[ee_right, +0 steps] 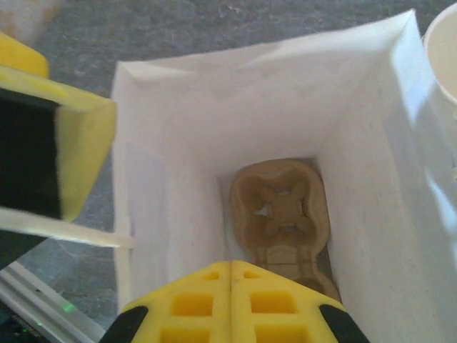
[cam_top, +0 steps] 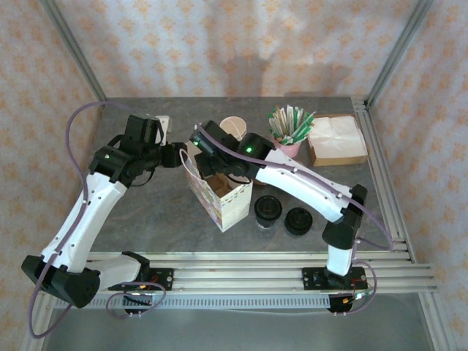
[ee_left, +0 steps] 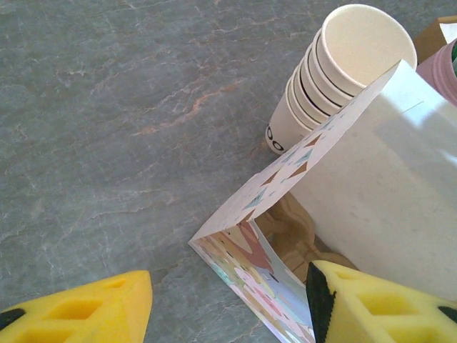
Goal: Pack the takeout coffee
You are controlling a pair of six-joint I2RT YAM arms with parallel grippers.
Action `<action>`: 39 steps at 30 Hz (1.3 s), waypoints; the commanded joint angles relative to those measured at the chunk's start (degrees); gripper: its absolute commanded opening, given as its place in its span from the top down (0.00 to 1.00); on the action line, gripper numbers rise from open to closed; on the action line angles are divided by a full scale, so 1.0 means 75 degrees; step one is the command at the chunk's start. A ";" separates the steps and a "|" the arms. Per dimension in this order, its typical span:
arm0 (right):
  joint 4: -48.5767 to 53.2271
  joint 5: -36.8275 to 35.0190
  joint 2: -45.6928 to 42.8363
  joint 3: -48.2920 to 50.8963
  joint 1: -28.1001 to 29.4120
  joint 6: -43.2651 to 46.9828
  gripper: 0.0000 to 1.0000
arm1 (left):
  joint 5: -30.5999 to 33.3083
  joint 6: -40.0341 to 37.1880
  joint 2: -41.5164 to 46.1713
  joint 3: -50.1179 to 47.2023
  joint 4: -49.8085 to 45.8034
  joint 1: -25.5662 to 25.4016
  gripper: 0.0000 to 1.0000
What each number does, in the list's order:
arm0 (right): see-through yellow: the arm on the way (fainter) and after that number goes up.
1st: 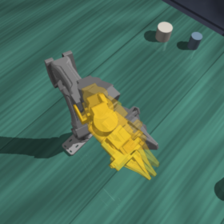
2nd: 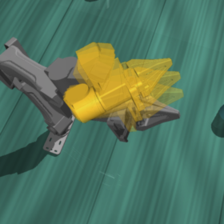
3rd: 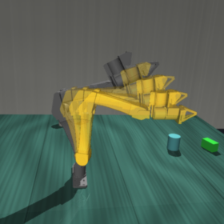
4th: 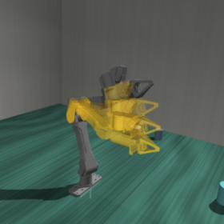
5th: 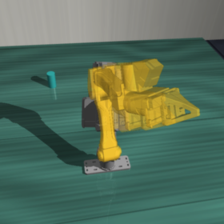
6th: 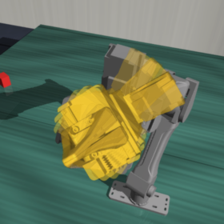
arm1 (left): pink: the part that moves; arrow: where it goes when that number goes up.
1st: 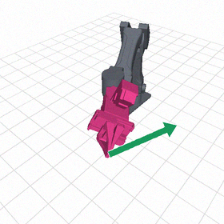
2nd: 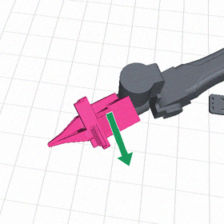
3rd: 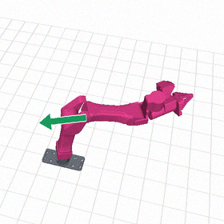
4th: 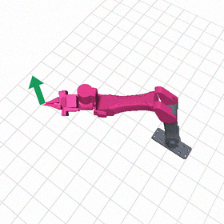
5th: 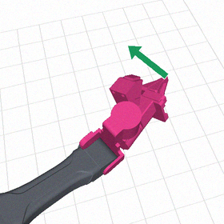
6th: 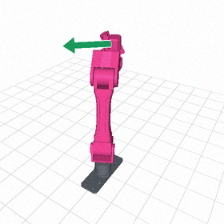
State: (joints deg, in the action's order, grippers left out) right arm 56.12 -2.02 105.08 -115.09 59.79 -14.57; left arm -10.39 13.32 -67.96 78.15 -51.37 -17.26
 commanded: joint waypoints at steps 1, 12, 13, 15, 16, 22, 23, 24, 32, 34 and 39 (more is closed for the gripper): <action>0.0230 -0.0153 0.0151 -0.0113 -0.0115 -0.0020 0.97 | 0.0140 0.0064 0.0223 -0.0128 0.0193 -0.0064 0.40; 0.0144 0.0429 0.0978 0.0192 -0.0390 0.0038 0.98 | 0.0240 0.0309 0.0367 -0.0225 0.0423 -0.0044 0.41; 0.0051 0.0484 0.0979 0.0312 -0.0416 0.0039 0.98 | 0.0243 0.0310 0.0367 -0.0235 0.0417 -0.0055 0.41; -0.0106 0.0577 0.0977 0.0523 -0.0448 0.0010 0.98 | 0.0249 0.0299 0.0362 -0.0247 0.0430 -0.0055 0.41; -0.0142 0.0628 0.0986 0.0571 -0.0460 0.0014 0.98 | 0.0254 0.0298 0.0367 -0.0248 0.0427 -0.0054 0.41; -0.0078 0.0586 0.0857 0.0568 -0.0531 0.0032 0.99 | 0.0090 0.0158 0.0410 -0.0329 0.0482 -0.0061 0.40; -0.0147 0.0535 0.0730 0.0592 -0.0542 0.0049 0.97 | 0.0110 0.0178 0.0408 -0.0341 0.0467 -0.0053 0.39; -0.0227 0.0548 0.0630 0.0603 -0.0548 0.0073 0.96 | 0.0142 0.0168 0.0397 -0.0345 0.0447 -0.0057 0.39; -0.0622 0.1171 0.0153 0.0502 -0.0542 -0.0166 0.85 | 0.0155 0.0285 0.0333 -0.0363 0.0516 -0.0052 0.38; -0.0621 0.0837 0.0056 0.0563 -0.0543 -0.0188 0.85 | 0.0166 0.0310 0.0314 -0.0343 0.0534 -0.0058 0.38; -0.0877 0.0569 -0.0216 0.0914 -0.0556 -0.0214 0.90 | 0.0103 0.0333 0.0282 -0.0310 0.0551 -0.0055 0.39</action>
State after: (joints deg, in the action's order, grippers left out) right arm 51.16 4.27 105.71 -109.82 55.81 -15.51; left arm -10.02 15.16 -66.37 75.90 -48.53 -17.26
